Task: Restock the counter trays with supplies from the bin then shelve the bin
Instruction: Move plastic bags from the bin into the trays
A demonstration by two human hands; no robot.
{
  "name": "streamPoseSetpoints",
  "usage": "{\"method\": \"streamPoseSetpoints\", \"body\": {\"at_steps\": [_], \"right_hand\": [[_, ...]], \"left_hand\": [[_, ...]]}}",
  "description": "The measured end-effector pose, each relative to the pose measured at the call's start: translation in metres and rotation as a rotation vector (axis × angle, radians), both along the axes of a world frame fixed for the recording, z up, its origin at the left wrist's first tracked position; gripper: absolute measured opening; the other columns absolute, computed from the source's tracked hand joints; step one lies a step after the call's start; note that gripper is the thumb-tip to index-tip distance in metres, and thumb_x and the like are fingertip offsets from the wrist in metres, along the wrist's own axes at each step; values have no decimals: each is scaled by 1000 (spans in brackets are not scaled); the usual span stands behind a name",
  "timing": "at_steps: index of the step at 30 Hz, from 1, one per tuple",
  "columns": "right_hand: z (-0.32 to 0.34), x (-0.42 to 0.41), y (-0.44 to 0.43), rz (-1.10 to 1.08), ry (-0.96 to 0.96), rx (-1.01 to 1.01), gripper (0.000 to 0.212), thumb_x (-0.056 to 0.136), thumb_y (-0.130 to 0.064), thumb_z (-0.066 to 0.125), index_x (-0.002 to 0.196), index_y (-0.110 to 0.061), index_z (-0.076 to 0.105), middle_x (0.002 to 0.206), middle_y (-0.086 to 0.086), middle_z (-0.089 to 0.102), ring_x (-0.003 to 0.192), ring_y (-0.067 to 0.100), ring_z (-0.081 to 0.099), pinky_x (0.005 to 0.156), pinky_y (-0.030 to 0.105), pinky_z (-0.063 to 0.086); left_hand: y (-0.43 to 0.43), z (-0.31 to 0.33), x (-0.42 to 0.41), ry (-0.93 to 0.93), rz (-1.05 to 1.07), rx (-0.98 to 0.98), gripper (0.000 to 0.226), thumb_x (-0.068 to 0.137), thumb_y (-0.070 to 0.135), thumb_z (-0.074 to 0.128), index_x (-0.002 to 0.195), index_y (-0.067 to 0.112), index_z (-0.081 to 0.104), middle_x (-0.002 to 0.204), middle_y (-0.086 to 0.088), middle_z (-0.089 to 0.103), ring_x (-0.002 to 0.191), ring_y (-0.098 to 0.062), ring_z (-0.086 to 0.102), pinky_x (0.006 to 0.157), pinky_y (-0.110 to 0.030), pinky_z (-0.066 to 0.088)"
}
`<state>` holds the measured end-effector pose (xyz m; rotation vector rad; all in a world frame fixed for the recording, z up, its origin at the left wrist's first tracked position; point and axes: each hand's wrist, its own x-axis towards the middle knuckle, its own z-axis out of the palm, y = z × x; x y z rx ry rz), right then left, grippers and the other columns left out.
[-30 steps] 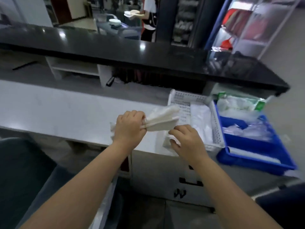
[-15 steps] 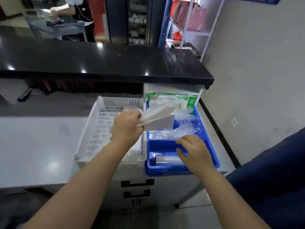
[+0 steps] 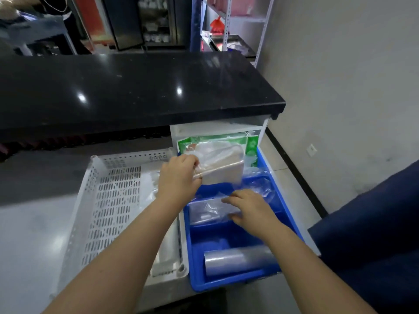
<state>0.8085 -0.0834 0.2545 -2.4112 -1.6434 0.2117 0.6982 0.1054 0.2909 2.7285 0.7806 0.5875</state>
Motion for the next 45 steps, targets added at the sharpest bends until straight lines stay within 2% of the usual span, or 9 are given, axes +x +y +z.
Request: {"method": "streamPoseSetpoints", "body": {"at_steps": [8, 14, 17, 21, 25, 28, 34, 40, 45], "right_hand": [[-18, 30, 28, 4, 46, -284, 61, 79, -30, 69, 135, -34, 45, 135, -2, 50, 119, 24, 45, 100, 40, 38], [-32, 35, 46, 97, -17, -425, 65, 82, -19, 62, 139, -35, 37, 134, 6, 46, 120, 31, 42, 98, 42, 35], [-35, 37, 51, 104, -50, -434, 68, 78, -23, 66, 138, -36, 37, 130, 7, 44, 119, 33, 40, 96, 43, 35], [-40, 39, 54, 116, -39, -444, 69, 73, -28, 71, 134, -32, 38, 129, 8, 44, 121, 34, 36, 102, 51, 28], [-47, 42, 59, 59, -6, -453, 75, 69, -24, 72, 131, -22, 31, 129, 9, 47, 118, 33, 39, 98, 49, 30], [-46, 45, 63, 80, -33, -517, 67, 69, -29, 72, 126, -17, 41, 128, 9, 46, 118, 32, 38, 98, 49, 30], [-46, 41, 52, 134, -75, -424, 45, 74, -25, 65, 116, -18, 52, 120, 7, 50, 111, 30, 39, 90, 45, 31], [-29, 39, 43, 125, 64, -371, 42, 81, -15, 61, 122, -18, 51, 121, 12, 57, 108, 34, 52, 88, 41, 42], [-11, 36, 33, 227, -71, -200, 31, 77, -11, 62, 107, -17, 60, 109, 7, 61, 102, 31, 52, 78, 36, 38]], "left_hand": [[15, 0, 35, 51, -55, 15, 29, 74, 24, 71, 100, 24, 58, 101, 6, 60, 95, -19, 51, 79, -34, 38], [17, 3, 41, 19, 0, 9, 28, 72, 21, 73, 96, 22, 59, 94, 6, 61, 84, -16, 46, 75, -32, 34], [16, 4, 43, -3, 38, 6, 28, 70, 20, 73, 94, 22, 59, 92, 6, 60, 81, -12, 38, 73, -31, 31], [12, 6, 41, -2, 64, -6, 29, 69, 20, 75, 92, 22, 58, 91, 7, 59, 83, -17, 47, 75, -34, 36], [6, 9, 36, -4, 93, 15, 29, 67, 20, 75, 90, 21, 58, 85, 9, 56, 81, -18, 48, 72, -34, 38], [1, 10, 30, -14, 119, 22, 29, 67, 20, 75, 91, 22, 58, 85, 11, 51, 82, -17, 48, 72, -32, 35], [-9, 10, 16, 2, 171, 5, 27, 71, 22, 74, 92, 23, 57, 89, 6, 58, 83, -15, 48, 74, -32, 39], [-16, 12, 3, -13, 201, 10, 29, 72, 23, 74, 96, 21, 59, 90, 5, 59, 83, -15, 48, 75, -34, 41], [-19, 18, -5, -14, 234, 25, 27, 72, 25, 74, 95, 23, 59, 89, 6, 60, 83, -15, 49, 75, -35, 41]]}}
